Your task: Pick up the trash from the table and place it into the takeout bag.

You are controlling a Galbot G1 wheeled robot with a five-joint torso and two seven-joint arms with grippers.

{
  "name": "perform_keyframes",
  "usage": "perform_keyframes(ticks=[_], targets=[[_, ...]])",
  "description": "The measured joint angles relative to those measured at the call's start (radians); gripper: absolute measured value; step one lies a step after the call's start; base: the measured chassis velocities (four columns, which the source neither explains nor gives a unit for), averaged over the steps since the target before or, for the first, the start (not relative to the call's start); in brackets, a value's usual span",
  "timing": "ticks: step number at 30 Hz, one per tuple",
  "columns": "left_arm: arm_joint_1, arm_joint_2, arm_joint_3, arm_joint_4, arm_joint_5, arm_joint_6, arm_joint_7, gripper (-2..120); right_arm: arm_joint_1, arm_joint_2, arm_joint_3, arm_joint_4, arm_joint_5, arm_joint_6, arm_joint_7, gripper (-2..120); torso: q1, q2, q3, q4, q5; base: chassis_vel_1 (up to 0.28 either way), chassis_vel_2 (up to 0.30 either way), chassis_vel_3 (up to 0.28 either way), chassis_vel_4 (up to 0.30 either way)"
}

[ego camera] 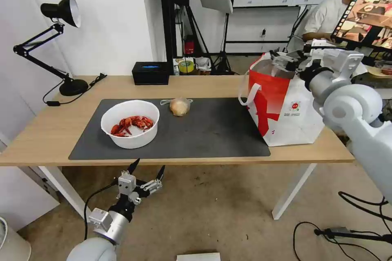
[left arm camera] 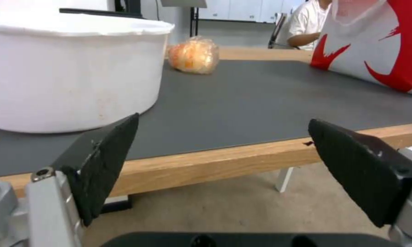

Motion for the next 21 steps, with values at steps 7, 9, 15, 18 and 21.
perform_keyframes(ticks=[7,9,15,18,21], targets=[[0.002,-0.005,-0.004,-0.001,0.002,-0.002,0.0,100,-0.243,-0.014,0.054,0.154,-0.088,0.042,-0.037,100,0.0,0.0,0.0,-0.0002,-0.0001,0.0,0.0,0.0,0.0],[0.003,-0.007,-0.005,-0.002,0.002,-0.003,0.0,100,-0.325,-0.014,0.074,0.185,-0.123,0.076,-0.046,100,0.0,0.0,0.0,-0.0001,0.0,0.0,0.0,0.0,0.0],[0.011,-0.012,-0.009,-0.003,0.005,-0.004,0.0,100,-0.539,0.02,0.145,0.228,-0.2,0.144,-0.077,100,0.0,0.0,0.0,-0.0002,0.0002,0.0,0.0,0.0,0.0],[0.017,-0.013,-0.013,-0.003,0.007,-0.008,0.0,100,-0.646,0.052,0.186,0.233,-0.251,0.188,-0.097,100,0.0,0.0,0.0,-0.0002,0.0,0.0,0.0,0.0,0.0],[0.022,-0.015,-0.015,0.0,0.01,-0.016,0.001,100,-0.743,0.084,0.216,0.226,-0.308,0.239,-0.126,100,0.0,0.0,0.0,-0.0003,0.0001,0.0,0.0,0.0,0.0]])
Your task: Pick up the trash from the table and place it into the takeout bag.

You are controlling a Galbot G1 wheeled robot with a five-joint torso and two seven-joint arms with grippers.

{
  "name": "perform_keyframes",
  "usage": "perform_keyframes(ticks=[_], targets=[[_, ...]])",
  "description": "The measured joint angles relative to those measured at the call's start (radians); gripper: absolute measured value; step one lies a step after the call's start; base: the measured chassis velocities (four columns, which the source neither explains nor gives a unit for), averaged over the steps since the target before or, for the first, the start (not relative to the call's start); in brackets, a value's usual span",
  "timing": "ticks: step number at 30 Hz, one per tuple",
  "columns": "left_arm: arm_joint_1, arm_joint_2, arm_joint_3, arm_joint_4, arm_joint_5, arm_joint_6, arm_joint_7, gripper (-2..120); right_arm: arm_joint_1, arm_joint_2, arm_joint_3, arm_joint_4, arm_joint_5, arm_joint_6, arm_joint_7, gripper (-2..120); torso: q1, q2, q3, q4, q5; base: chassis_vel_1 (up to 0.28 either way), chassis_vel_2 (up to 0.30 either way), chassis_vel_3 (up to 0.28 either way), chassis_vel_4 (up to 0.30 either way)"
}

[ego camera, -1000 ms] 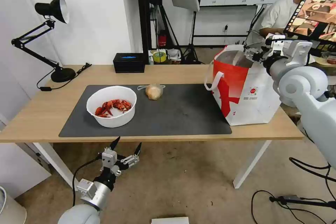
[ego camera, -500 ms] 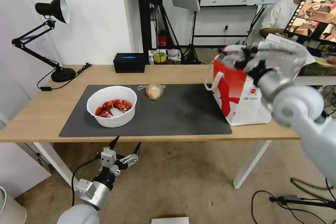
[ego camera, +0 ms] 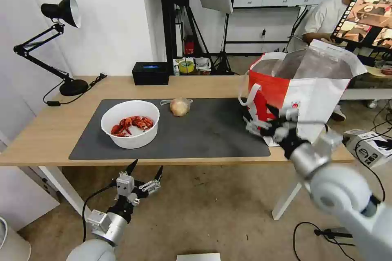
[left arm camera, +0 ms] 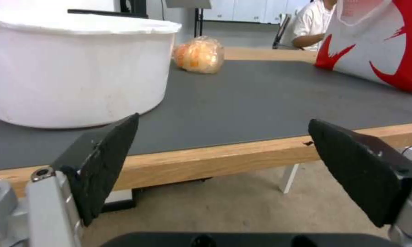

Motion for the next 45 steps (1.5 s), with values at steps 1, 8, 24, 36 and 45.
perform_keyframes(ticks=[1,8,24,36,45], targets=[[0.002,-0.002,0.0,0.001,0.001,-0.002,0.001,100,-0.035,0.014,0.01,-0.006,-0.023,0.021,-0.01,100,0.0,0.0,0.0,-0.0001,0.0001,0.0,0.0,0.0,0.0],[0.016,-0.007,-0.007,0.007,0.011,-0.01,0.002,100,-0.187,0.101,0.026,-0.055,-0.138,0.103,-0.044,100,0.0,0.0,0.0,0.0,0.0001,0.0,0.0,0.0,0.0],[0.033,-0.018,-0.016,0.029,0.033,-0.03,0.005,100,-0.245,0.183,-0.052,-0.13,-0.235,0.152,-0.063,100,0.0,0.0,0.0,0.0002,0.0,0.0,0.0,0.0,0.0],[0.025,-0.019,-0.026,0.04,0.033,-0.033,0.007,100,-0.091,0.153,-0.144,-0.15,-0.216,0.114,-0.04,100,0.0,0.0,0.0,0.0001,0.0001,0.0,0.0,0.0,0.0],[0.031,-0.039,-0.029,0.04,0.043,-0.033,0.006,100,0.229,0.129,-0.325,-0.232,-0.132,0.025,0.016,100,0.0,0.0,0.0,0.0001,0.0,0.0,0.0,0.0,0.0]])
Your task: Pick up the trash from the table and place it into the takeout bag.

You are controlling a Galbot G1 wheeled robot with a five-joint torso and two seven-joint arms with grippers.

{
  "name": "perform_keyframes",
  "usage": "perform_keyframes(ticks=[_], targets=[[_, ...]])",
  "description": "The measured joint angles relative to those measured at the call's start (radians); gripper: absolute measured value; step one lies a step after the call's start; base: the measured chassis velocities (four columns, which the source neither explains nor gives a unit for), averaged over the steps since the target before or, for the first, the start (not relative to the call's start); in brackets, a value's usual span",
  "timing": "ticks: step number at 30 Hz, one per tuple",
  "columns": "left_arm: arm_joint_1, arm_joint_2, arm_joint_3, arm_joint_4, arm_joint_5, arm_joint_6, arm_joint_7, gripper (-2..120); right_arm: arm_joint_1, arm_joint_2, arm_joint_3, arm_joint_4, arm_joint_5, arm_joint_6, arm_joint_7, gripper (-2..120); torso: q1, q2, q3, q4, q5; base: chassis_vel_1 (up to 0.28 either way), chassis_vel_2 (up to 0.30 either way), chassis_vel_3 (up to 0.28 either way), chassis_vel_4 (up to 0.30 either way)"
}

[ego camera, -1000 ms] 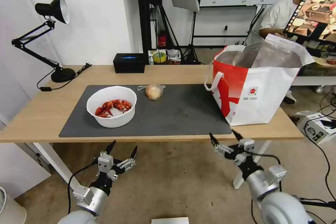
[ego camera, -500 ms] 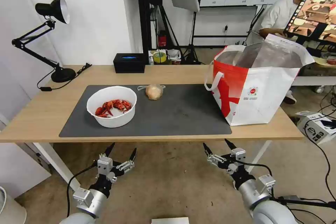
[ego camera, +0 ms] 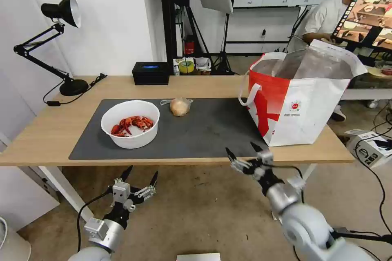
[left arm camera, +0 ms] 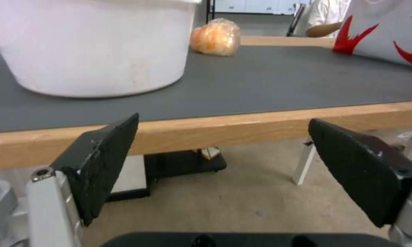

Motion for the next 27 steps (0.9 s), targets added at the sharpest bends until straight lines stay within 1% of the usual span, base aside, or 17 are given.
perform_keyframes(ticks=[3,4,6,7,10,11,14,15,17,18,19,20,21,22,24,25,27], targets=[[0.012,-0.014,-0.008,-0.001,0.006,0.0,0.0,100,0.183,0.028,-0.12,-0.083,0.049,-0.032,0.03,100,0.0,0.0,0.0,0.0002,0.0,0.0,0.0,0.0,0.0],[0.012,-0.014,-0.008,-0.001,0.006,0.0,0.0,100,0.183,0.028,-0.12,-0.083,0.049,-0.032,0.03,100,0.0,0.0,0.0,0.0002,0.0,0.0,0.0,0.0,0.0],[0.017,-0.019,-0.014,-0.003,0.008,0.0,0.0,100,0.298,0.056,-0.199,-0.15,0.077,-0.049,0.049,100,0.0,0.0,0.0,0.0002,-0.0002,0.0,0.0,0.0,0.0],[0.017,-0.019,-0.014,-0.003,0.008,0.0,0.0,100,0.298,0.056,-0.199,-0.15,0.077,-0.049,0.049,100,0.0,0.0,0.0,0.0002,-0.0002,0.0,0.0,0.0,0.0],[0.02,-0.025,-0.022,-0.002,0.008,0.0,0.0,100,0.479,0.108,-0.314,-0.269,0.129,-0.07,0.075,100,0.0,0.0,0.0,0.0001,-0.0002,0.0,0.0,0.0,0.0],[0.02,-0.025,-0.022,-0.002,0.008,0.0,0.0,100,0.479,0.108,-0.314,-0.269,0.129,-0.07,0.075,100,0.0,0.0,0.0,0.0001,-0.0002,0.0,0.0,0.0,0.0],[0.024,-0.029,-0.023,-0.001,0.012,-0.005,0.001,100,0.618,0.168,-0.394,-0.383,0.168,-0.076,0.085,100,0.0,0.0,0.0,0.0001,-0.0003,0.0,0.0,0.0,0.0],[0.024,-0.029,-0.023,-0.001,0.012,-0.005,0.001,100,0.618,0.168,-0.394,-0.383,0.168,-0.076,0.085,100,0.0,0.0,0.0,0.0001,-0.0003,0.0,0.0,0.0,0.0],[0.023,-0.029,-0.025,0.0,0.013,-0.006,0.002,100,0.687,0.21,-0.429,-0.45,0.196,-0.089,0.085,100,0.0,0.0,0.0,0.0001,-0.0002,0.0,0.0,0.0,0.0],[0.023,-0.029,-0.025,0.0,0.013,-0.006,0.002,100,0.687,0.21,-0.429,-0.45,0.196,-0.089,0.085,100,0.0,0.0,0.0,0.0001,-0.0002,0.0,0.0,0.0,0.0],[0.021,-0.03,-0.026,0.001,0.013,-0.006,0.002,100,0.722,0.235,-0.445,-0.489,0.219,-0.102,0.085,100,0.0,0.0,0.0,0.0002,-0.0002,0.0,0.0,0.0,0.0],[0.019,-0.031,-0.027,0.005,0.013,-0.007,0.002,100,0.791,0.297,-0.471,-0.593,0.264,-0.129,0.078,100,0.0,0.0,0.0,0.0001,-0.0002,0.0,0.0,0.0,0.0],[0.019,-0.031,-0.027,0.005,0.013,-0.007,0.002,100,0.791,0.297,-0.471,-0.593,0.264,-0.129,0.078,100,0.0,0.0,0.0,0.0001,-0.0002,0.0,0.0,0.0,0.0],[0.019,-0.032,-0.029,0.006,0.012,-0.007,0.003,100,0.825,0.331,-0.479,-0.658,0.274,-0.139,0.063,100,0.0,0.0,0.0,0.0,-0.0002,0.0,0.0,0.0,0.0],[0.023,-0.029,-0.035,0.004,0.011,-0.011,0.003,100,0.924,0.454,-0.49,-0.867,0.278,-0.175,0.007,100,0.0,0.0,0.0,0.0,-0.0002,0.0,0.0,0.0,0.0],[0.023,-0.029,-0.035,0.004,0.011,-0.011,0.003,100,0.924,0.454,-0.49,-0.867,0.278,-0.175,0.007,100,0.0,0.0,0.0,0.0,-0.0002,0.0,0.0,0.0,0.0],[0.025,-0.028,-0.037,0.0,0.01,-0.012,0.003,100,0.959,0.51,-0.489,-0.953,0.276,-0.192,-0.022,100,0.0,0.0,0.0,0.0002,-0.0003,0.0,0.0,0.0,0.0]])
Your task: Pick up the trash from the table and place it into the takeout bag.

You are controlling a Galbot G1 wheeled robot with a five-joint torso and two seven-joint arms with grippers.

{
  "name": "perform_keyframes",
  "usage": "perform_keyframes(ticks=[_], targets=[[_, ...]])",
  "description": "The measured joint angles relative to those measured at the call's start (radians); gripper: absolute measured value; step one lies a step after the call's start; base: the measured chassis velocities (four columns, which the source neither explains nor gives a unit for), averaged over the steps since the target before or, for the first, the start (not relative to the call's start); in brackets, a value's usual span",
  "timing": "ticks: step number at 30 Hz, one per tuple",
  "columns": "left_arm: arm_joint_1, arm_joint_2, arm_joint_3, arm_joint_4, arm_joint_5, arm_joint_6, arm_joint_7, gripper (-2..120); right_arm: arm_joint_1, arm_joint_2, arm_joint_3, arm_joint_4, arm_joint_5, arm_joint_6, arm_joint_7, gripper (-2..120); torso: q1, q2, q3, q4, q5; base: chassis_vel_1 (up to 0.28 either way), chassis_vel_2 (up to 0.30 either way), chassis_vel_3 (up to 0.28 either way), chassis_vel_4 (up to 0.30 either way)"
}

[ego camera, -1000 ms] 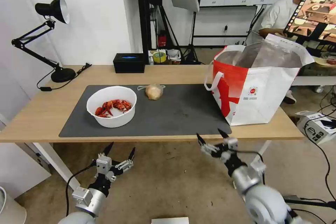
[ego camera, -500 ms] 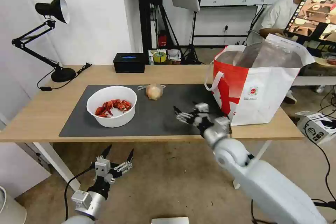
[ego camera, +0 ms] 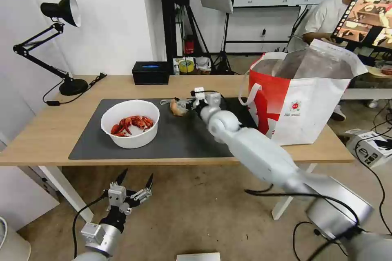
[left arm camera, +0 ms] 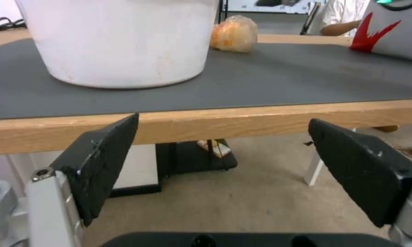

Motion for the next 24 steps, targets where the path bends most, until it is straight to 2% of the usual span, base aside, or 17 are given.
perform_keyframes(ticks=[1,4,12,24], targets=[[0.0,0.0,0.0,0.0,0.0,0.0,0.0,100,0.0,0.0,0.0,0.0,0.0,0.0,0.0,100,0.0,0.0,0.0,0.0,0.0,0.0,0.0,0.0,0.0],[0.004,-0.001,-0.004,-0.006,0.0,-0.002,0.0,100,0.037,0.07,0.004,-0.109,-0.019,-0.02,-0.031,100,0.0,0.0,0.0,0.0,0.0001,0.0,0.0,0.0,0.0],[0.018,-0.002,-0.017,-0.013,0.002,-0.015,0.005,100,0.075,0.141,0.032,-0.258,-0.092,-0.038,-0.069,100,0.0,0.0,0.0,-0.0003,0.0002,0.0,0.0,0.0,0.0],[0.018,-0.012,-0.012,-0.014,0.013,-0.018,0.005,100,0.09,0.165,0.039,-0.323,-0.155,-0.076,-0.102,100,0.0,0.0,0.0,-0.0003,0.0002,0.0,0.0,0.0,0.0]])
